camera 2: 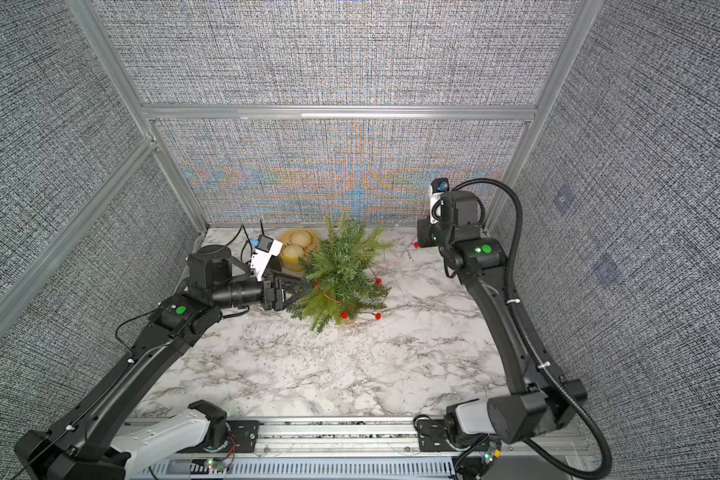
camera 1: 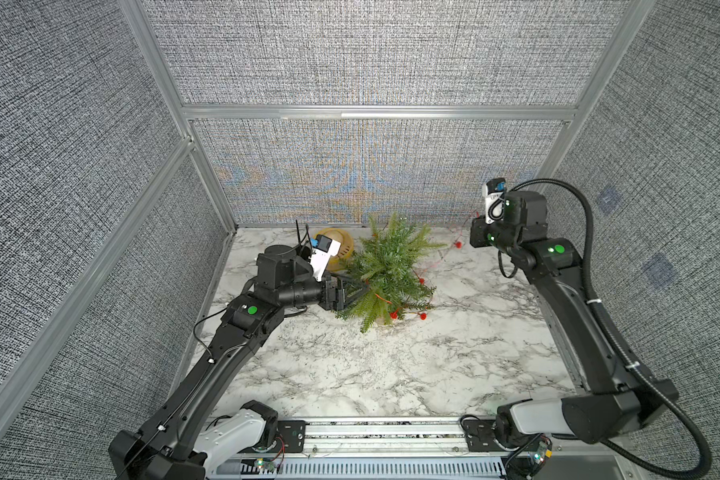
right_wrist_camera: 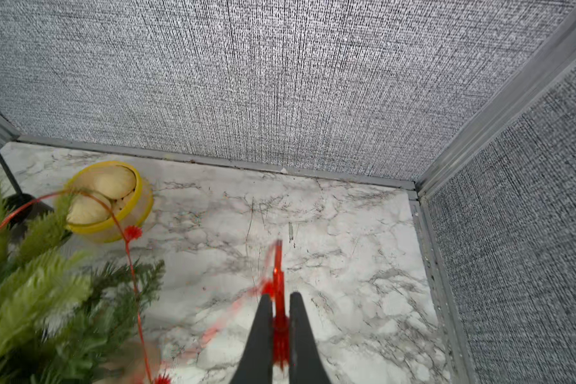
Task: Remove string lights from the small christmas tree
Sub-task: Pick up the light string from the Christmas tree, then remove the light string from the Christmas tree.
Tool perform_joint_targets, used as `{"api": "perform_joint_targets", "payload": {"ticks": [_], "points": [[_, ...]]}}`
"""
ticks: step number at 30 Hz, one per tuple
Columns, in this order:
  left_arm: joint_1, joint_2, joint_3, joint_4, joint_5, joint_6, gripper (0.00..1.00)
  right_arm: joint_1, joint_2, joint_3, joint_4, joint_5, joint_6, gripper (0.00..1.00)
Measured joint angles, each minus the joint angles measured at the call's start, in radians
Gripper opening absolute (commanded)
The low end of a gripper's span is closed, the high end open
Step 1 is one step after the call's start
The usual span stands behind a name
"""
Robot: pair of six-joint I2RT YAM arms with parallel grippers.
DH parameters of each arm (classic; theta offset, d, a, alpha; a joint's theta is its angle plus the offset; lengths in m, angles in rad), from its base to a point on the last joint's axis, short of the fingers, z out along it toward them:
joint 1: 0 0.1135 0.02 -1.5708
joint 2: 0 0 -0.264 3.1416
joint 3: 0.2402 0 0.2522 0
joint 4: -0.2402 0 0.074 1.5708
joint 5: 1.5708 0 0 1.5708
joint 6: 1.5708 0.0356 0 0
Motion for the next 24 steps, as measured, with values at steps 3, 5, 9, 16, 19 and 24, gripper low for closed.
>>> {"api": "perform_joint_targets", "payload": {"ticks": [3, 5, 9, 16, 19, 24], "points": [[0.0, 0.004, 0.008, -0.008, 0.0, 0.0, 0.78, -0.006, 0.101, 0.088, 0.022, -0.02, 0.0, 0.0], [-0.001, 0.009, 0.012, -0.01, 0.0, 0.0, 0.78, -0.007, 0.158, 0.137, 0.026, -0.026, -0.001, 0.0], [-0.005, 0.013, 0.017, -0.019, -0.003, -0.005, 0.78, -0.016, 0.201, 0.15, 0.028, -0.037, -0.001, 0.0], [-0.011, 0.012, 0.017, -0.027, -0.022, -0.055, 0.76, -0.026, 0.119, 0.027, 0.046, -0.038, 0.004, 0.0], [-0.016, 0.0, 0.011, -0.031, -0.024, -0.077, 0.76, -0.026, 0.063, -0.02, 0.046, -0.034, 0.009, 0.0], [-0.019, -0.016, 0.008, -0.045, -0.045, -0.101, 0.76, -0.026, -0.054, -0.094, 0.041, -0.025, 0.037, 0.0]]}}
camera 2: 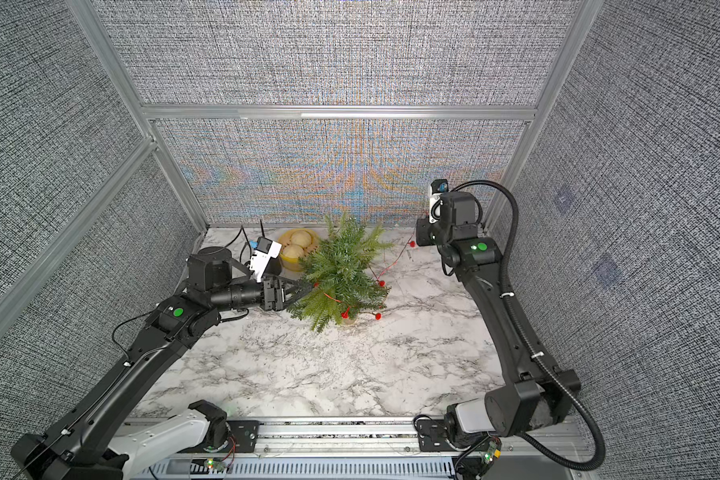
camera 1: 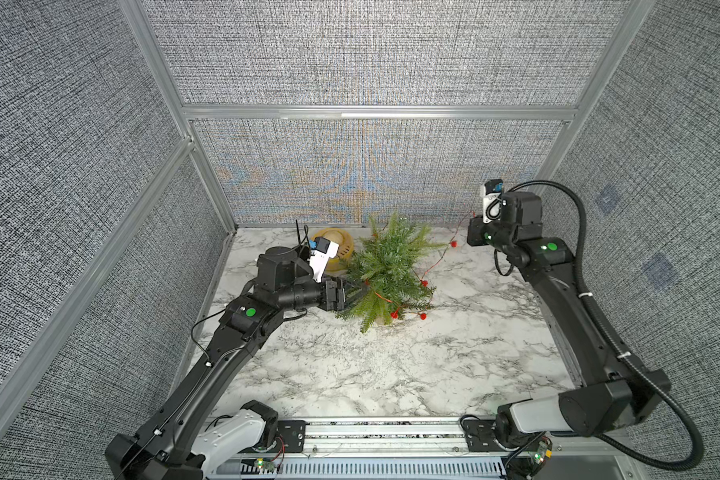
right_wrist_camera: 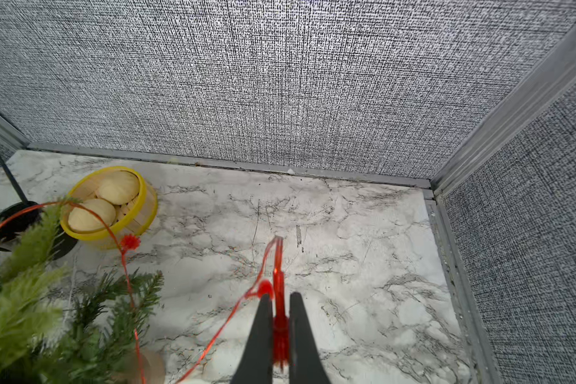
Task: Remove string lights from the small christmas tree
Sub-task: Remove the light string from the Christmas tree.
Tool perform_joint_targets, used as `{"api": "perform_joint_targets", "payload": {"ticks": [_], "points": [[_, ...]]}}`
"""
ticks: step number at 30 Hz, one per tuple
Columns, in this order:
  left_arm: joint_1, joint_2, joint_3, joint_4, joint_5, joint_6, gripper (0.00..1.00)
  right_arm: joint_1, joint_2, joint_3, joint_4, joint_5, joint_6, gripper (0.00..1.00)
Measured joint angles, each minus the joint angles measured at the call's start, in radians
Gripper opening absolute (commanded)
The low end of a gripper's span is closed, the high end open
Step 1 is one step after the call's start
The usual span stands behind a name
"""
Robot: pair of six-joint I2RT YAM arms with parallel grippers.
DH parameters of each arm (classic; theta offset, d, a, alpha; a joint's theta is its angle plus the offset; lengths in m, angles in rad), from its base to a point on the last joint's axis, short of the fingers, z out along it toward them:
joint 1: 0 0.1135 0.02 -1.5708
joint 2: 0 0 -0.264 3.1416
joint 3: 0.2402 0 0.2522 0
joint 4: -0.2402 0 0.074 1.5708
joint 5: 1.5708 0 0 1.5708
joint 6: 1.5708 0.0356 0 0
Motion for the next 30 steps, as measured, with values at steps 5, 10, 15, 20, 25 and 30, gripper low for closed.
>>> {"api": "perform_joint_targets", "payload": {"ticks": [5, 10, 15, 20, 25, 30], "points": [[-0.002, 0.002, 0.0, -0.007, -0.002, -0.004, 0.76, 0.0, -0.125, -0.062, -0.043, 0.006, 0.028, 0.0], [-0.007, 0.005, -0.006, -0.004, -0.002, -0.007, 0.76, 0.0, -0.242, -0.078, -0.11, 0.015, 0.043, 0.0], [-0.01, 0.005, -0.015, -0.002, -0.002, -0.003, 0.76, 0.001, -0.282, 0.012, -0.183, 0.027, 0.043, 0.0], [-0.013, -0.009, -0.026, -0.003, -0.003, 0.009, 0.76, 0.002, -0.281, 0.115, -0.243, 0.018, 0.039, 0.0], [-0.013, -0.012, -0.026, 0.001, -0.003, 0.023, 0.76, 0.003, -0.218, 0.261, -0.28, 0.011, 0.026, 0.0], [-0.013, -0.017, -0.037, 0.003, -0.004, 0.036, 0.76, 0.006, -0.209, 0.291, -0.32, 0.009, 0.02, 0.0]]}}
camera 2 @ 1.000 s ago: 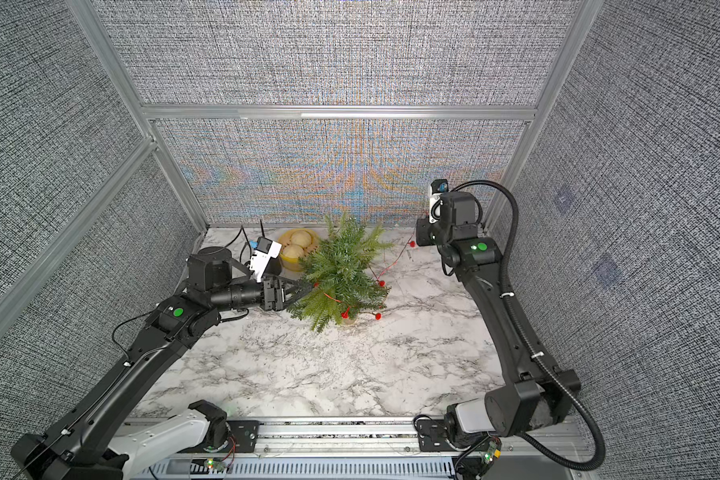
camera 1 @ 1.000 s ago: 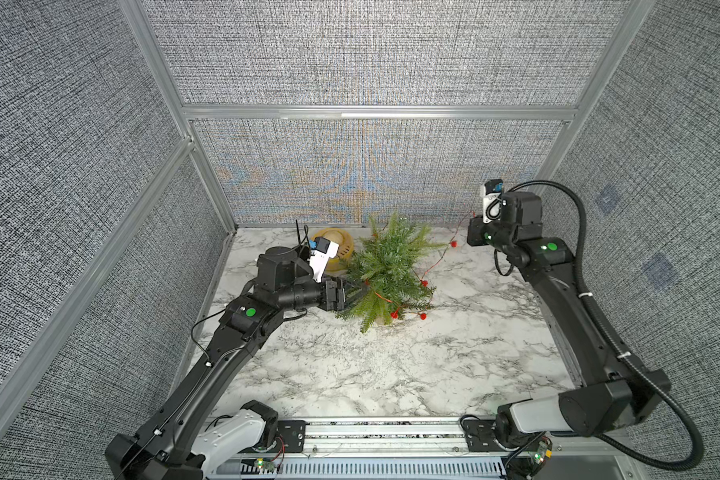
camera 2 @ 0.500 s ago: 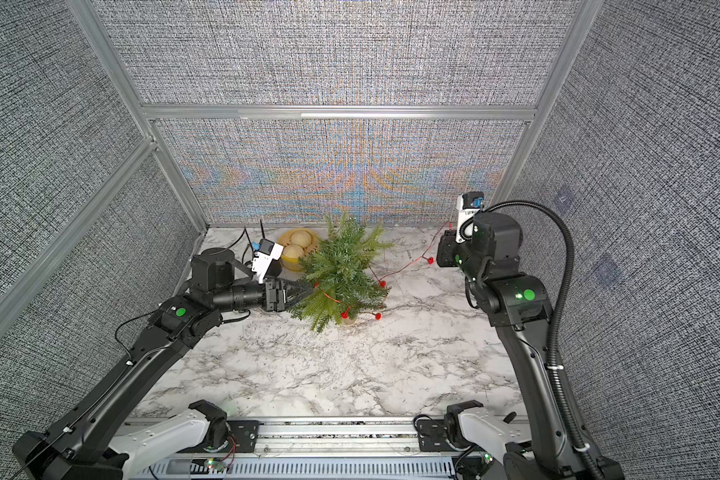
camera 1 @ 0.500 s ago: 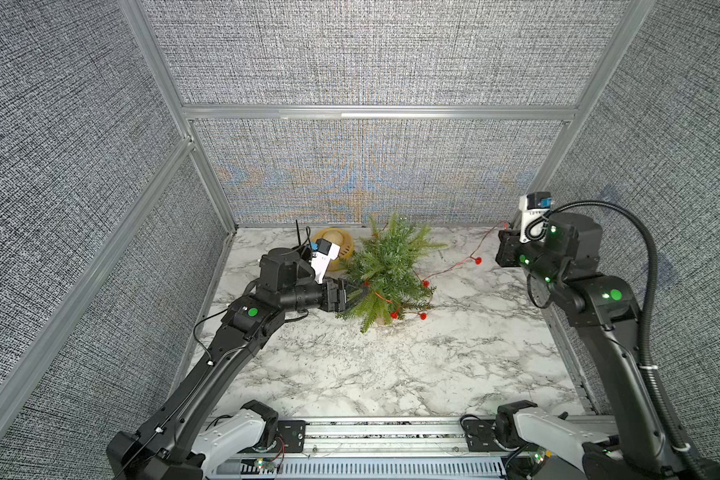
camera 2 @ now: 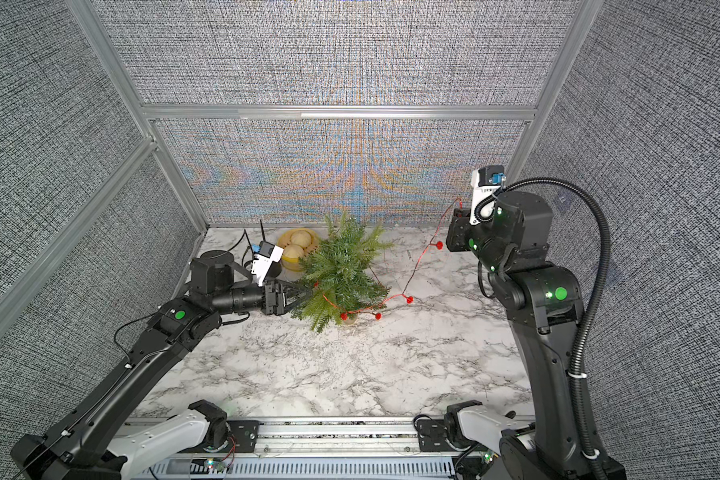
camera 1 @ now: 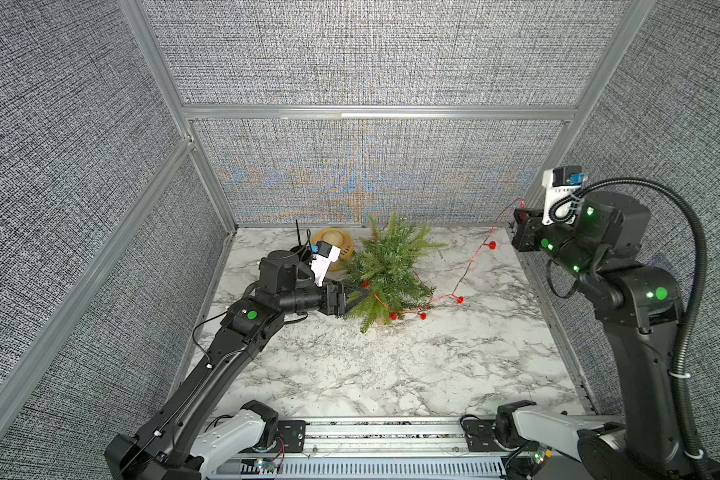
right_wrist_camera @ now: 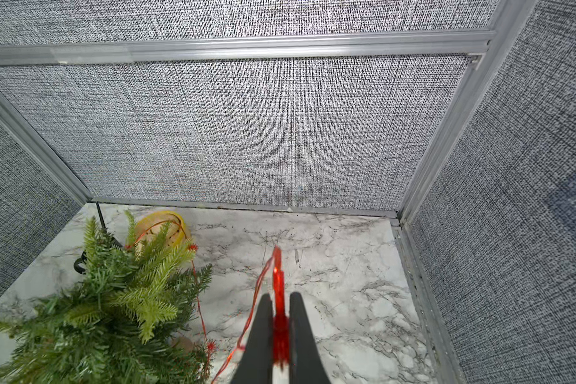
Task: Remove string lights from the small christmas tree
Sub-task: Remove the light string from the Christmas tree.
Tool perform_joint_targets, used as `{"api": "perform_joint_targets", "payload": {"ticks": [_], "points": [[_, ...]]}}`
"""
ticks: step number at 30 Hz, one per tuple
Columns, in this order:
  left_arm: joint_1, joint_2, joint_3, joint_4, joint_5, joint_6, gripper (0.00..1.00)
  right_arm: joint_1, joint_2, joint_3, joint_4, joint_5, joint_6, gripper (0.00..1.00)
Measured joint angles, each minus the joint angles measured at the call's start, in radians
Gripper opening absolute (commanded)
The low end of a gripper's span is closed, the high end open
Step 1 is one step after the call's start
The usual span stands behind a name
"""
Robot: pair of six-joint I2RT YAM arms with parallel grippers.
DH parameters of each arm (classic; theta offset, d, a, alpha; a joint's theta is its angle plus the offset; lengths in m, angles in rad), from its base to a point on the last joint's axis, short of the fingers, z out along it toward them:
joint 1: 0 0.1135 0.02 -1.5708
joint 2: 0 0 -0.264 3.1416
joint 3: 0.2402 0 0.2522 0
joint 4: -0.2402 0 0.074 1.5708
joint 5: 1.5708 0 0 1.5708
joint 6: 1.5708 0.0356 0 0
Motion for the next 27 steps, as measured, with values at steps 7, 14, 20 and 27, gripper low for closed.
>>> {"api": "perform_joint_targets", "payload": {"ticks": [7, 14, 20, 27], "points": [[0.0, -0.021, 0.002, 0.001, 0.002, 0.006, 0.76, 0.0, -0.092, -0.096, -0.044, 0.034, 0.004, 0.0], [0.0, -0.033, -0.016, 0.007, 0.002, 0.008, 0.76, 0.0, -0.19, -0.304, -0.077, 0.031, 0.064, 0.0], [0.0, -0.035, -0.016, 0.007, 0.002, 0.018, 0.76, 0.0, -0.283, -0.544, -0.077, 0.023, 0.149, 0.0], [0.0, -0.042, -0.016, 0.007, 0.001, 0.029, 0.76, 0.001, -0.326, -0.795, -0.031, 0.002, 0.257, 0.0]]}}
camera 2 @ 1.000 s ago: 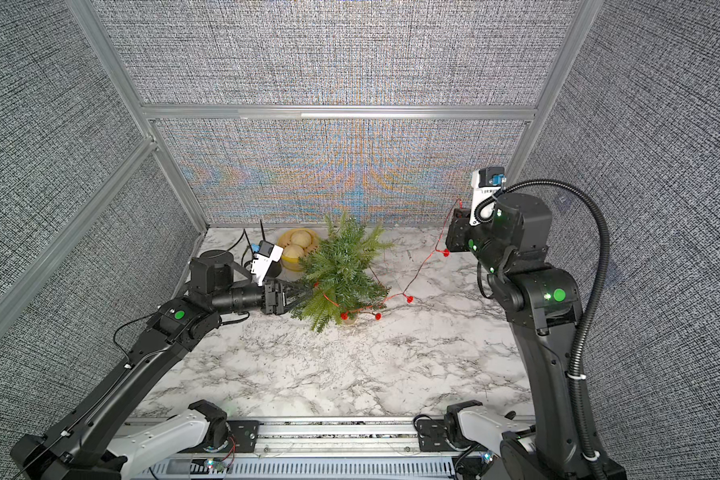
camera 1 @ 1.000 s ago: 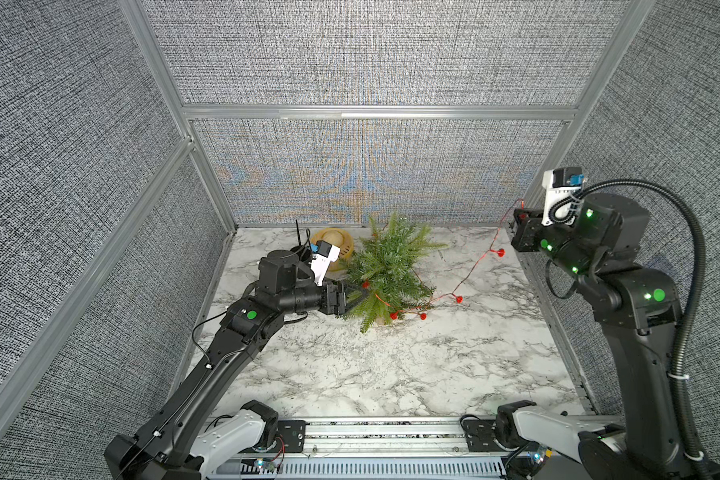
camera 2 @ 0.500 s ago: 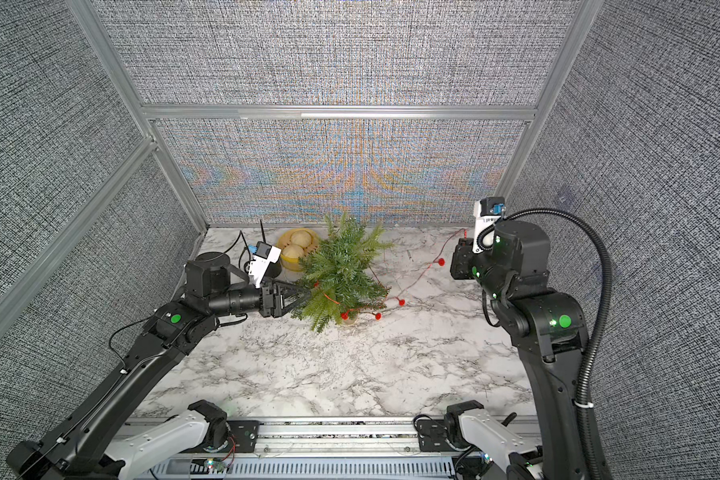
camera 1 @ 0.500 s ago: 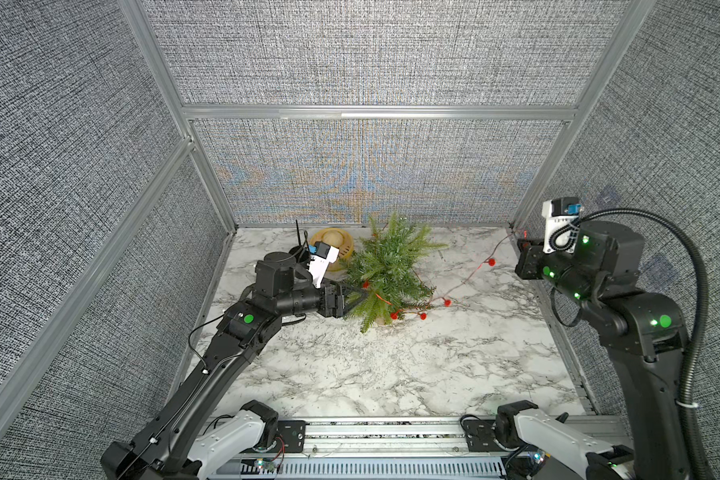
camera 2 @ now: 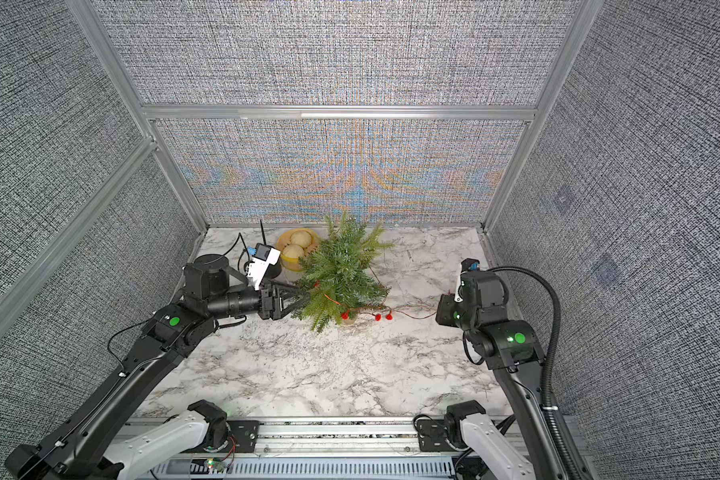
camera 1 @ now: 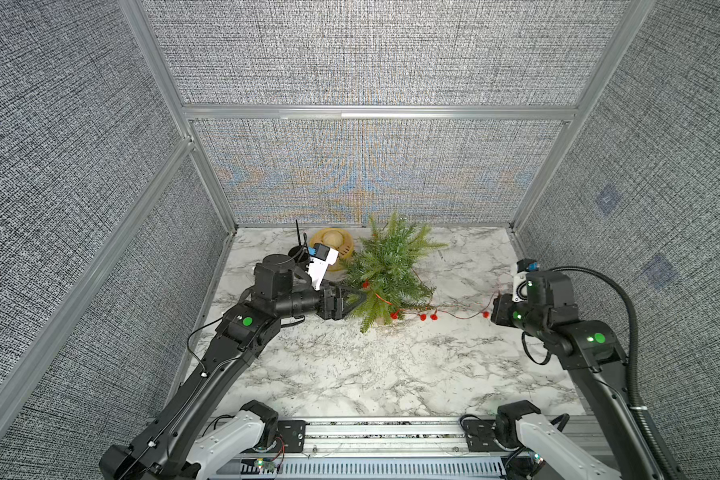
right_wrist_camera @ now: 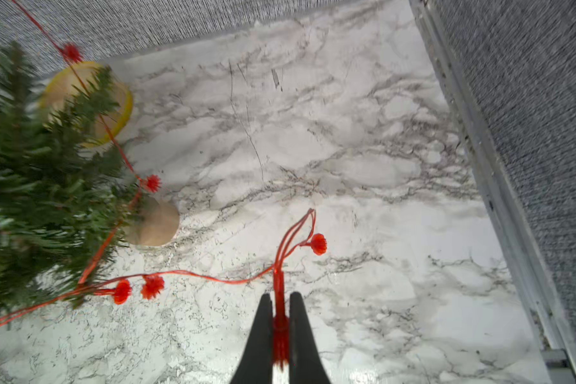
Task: Remove string lights from the small christmas tree
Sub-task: Remove the light string from the Christmas tree, then place the light string at the center of the board.
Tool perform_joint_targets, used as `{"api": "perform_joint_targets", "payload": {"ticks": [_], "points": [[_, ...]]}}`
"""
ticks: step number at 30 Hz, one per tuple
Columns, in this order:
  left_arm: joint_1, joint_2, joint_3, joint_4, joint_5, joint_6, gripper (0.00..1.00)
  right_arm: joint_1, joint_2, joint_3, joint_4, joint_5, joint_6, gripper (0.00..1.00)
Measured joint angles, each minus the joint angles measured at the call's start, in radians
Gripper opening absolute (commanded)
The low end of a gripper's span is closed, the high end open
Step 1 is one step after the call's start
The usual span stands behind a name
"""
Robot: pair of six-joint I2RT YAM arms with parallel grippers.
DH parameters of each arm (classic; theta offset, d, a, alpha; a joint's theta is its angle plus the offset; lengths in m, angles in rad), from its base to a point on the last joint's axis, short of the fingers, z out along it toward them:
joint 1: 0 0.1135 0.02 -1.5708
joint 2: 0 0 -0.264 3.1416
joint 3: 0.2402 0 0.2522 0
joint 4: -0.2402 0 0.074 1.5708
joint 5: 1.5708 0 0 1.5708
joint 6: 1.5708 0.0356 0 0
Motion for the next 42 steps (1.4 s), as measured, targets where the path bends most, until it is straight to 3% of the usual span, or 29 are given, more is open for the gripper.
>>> {"api": "perform_joint_targets", "payload": {"ticks": [7, 27, 34, 42], "points": [[0.0, -0.016, 0.003, -0.002, -0.001, 0.0, 0.76, 0.027, 0.076, -0.187, 0.123, -0.025, 0.072, 0.0], [0.0, 0.027, 0.033, -0.001, -0.021, -0.007, 0.76, 0.078, 0.41, -0.32, 0.437, -0.04, 0.136, 0.0], [0.0, 0.042, 0.052, -0.005, -0.028, -0.007, 0.76, 0.079, 0.379, -0.382, 0.496, -0.04, 0.167, 0.42], [0.0, 0.078, 0.084, -0.006, -0.028, 0.0, 0.76, 0.078, 0.166, -0.412, 0.494, -0.076, 0.143, 0.53]]}}
